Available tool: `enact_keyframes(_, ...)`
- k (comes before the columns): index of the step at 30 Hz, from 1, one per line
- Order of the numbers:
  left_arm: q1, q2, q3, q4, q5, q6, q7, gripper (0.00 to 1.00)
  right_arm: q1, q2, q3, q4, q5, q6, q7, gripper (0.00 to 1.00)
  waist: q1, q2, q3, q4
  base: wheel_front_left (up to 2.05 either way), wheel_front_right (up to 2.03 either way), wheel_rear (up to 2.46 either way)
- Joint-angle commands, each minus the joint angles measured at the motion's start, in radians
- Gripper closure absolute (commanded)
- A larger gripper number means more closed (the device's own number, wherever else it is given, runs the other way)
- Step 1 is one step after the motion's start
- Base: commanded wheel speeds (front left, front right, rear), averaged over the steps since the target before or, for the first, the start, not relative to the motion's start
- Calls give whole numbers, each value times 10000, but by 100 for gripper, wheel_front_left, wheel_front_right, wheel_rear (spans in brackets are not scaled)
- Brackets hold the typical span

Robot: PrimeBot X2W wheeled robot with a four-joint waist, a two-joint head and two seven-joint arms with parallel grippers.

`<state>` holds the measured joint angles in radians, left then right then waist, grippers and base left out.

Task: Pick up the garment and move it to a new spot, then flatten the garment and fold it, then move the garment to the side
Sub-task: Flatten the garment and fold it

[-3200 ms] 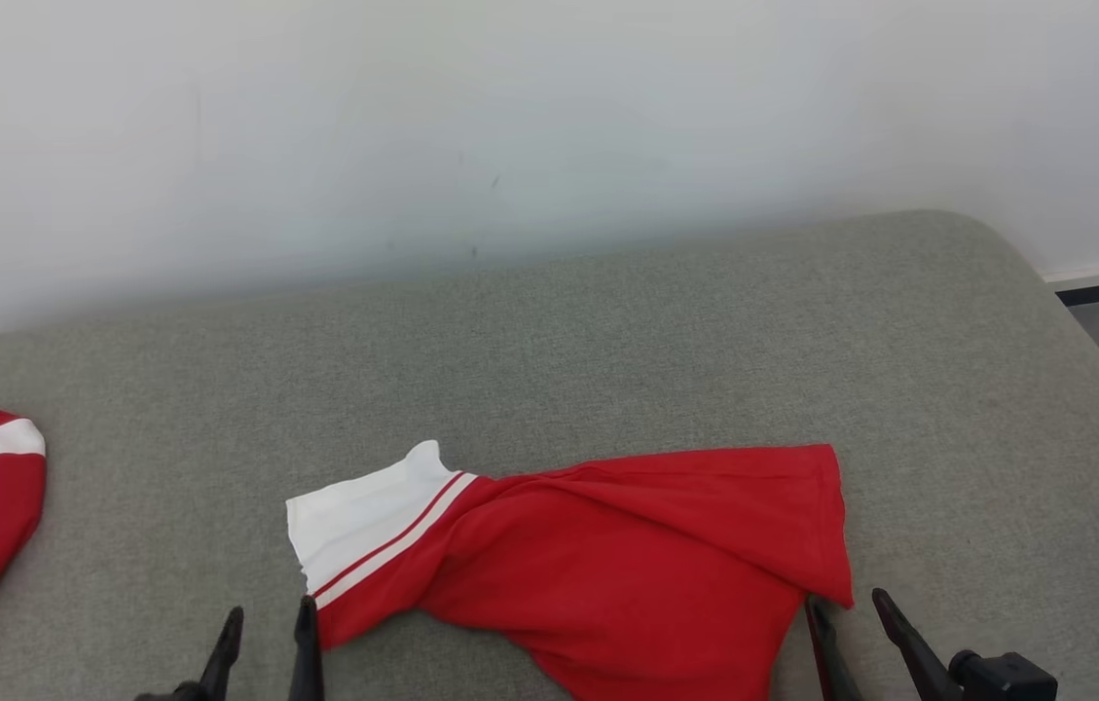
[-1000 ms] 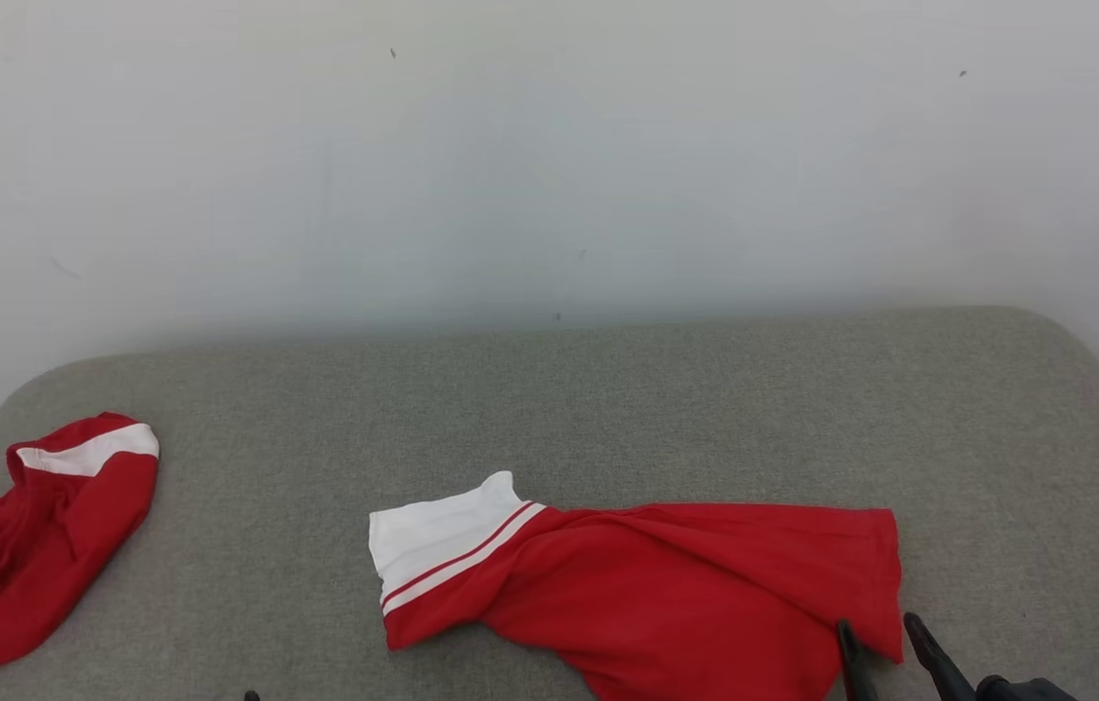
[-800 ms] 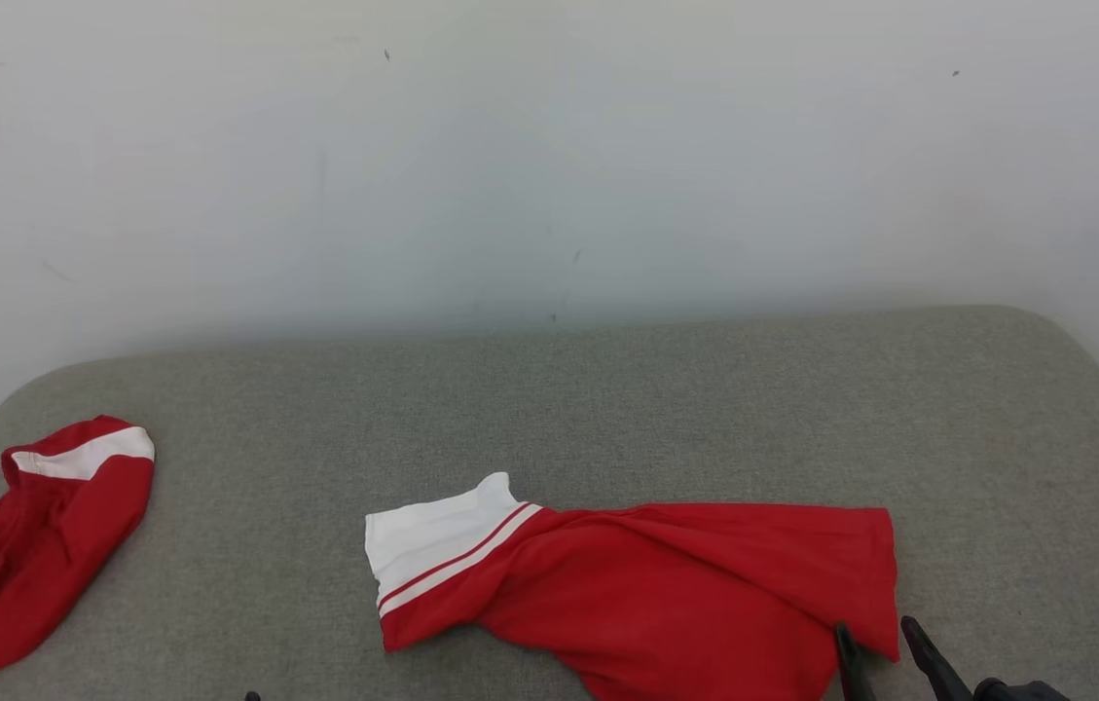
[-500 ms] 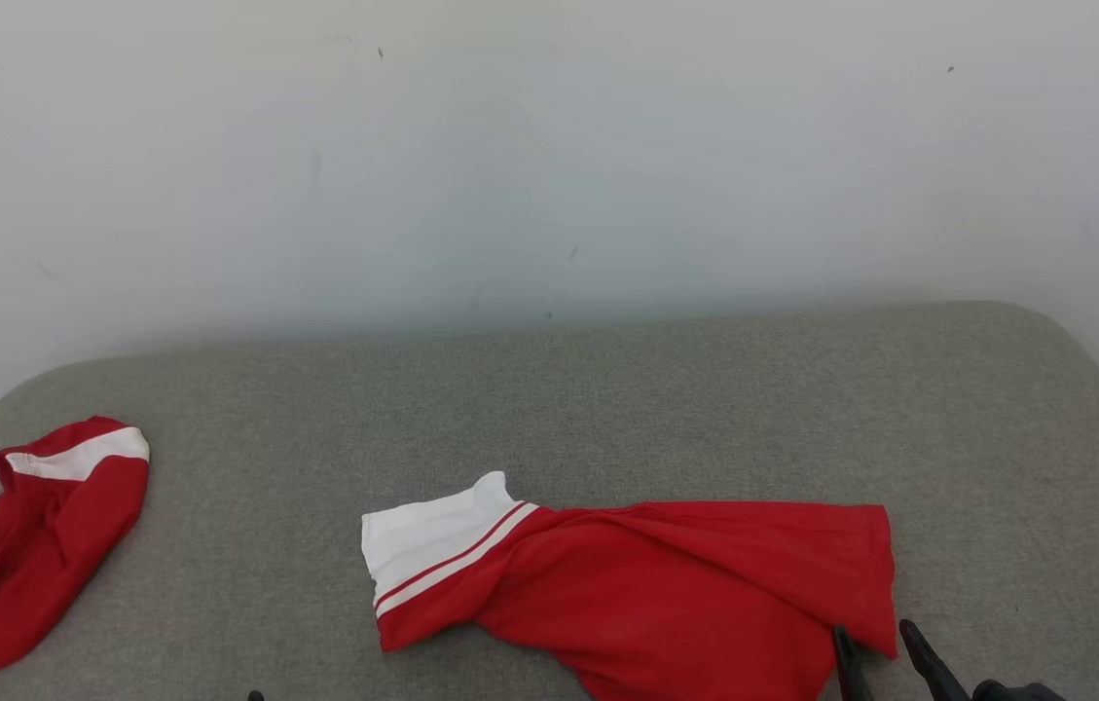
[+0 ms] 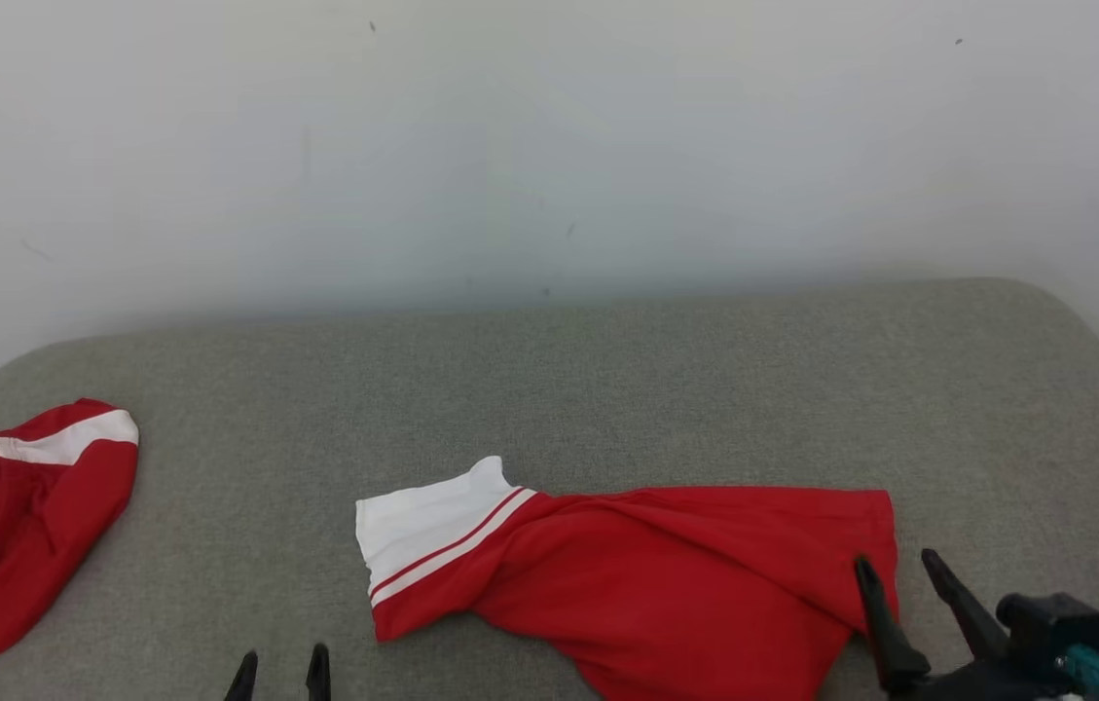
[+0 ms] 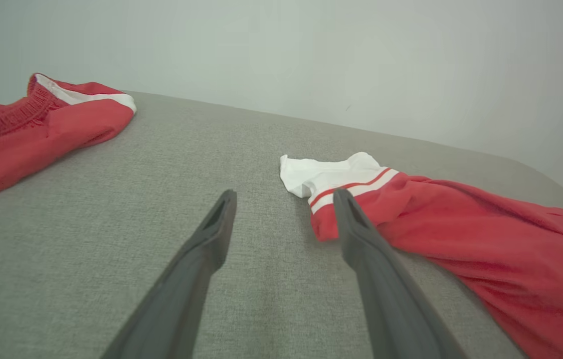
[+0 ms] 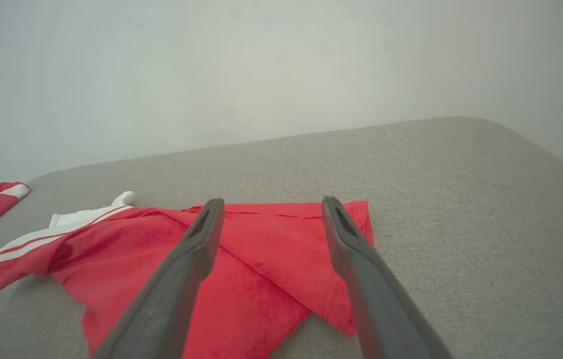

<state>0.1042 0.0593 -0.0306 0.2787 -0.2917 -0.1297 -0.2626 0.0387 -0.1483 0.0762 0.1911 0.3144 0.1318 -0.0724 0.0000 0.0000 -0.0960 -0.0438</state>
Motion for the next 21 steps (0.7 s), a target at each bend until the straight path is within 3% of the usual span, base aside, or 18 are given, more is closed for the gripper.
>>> enact_keyframes(1, -557, 155, -139, 337, -143, -14, 101, 0, -264, -193, -47, -28, 81, -24, 318, 0, 0, 0, 201, -14, 0, 0, 0)
enact_keyframes(11, -4119, 472, -494, 2613, -860, 12, 2076, 0, -1975, -569, -107, 437, 547, -23, 3435, 0, 0, 0, 1325, -370, 0, 0, 0)
enact_keyframes(21, -6182, 713, -576, 4032, -963, 321, 3586, 0, -3378, -775, 910, 480, 566, -23, 4686, 0, 0, 0, 2458, -897, 0, 0, 0)
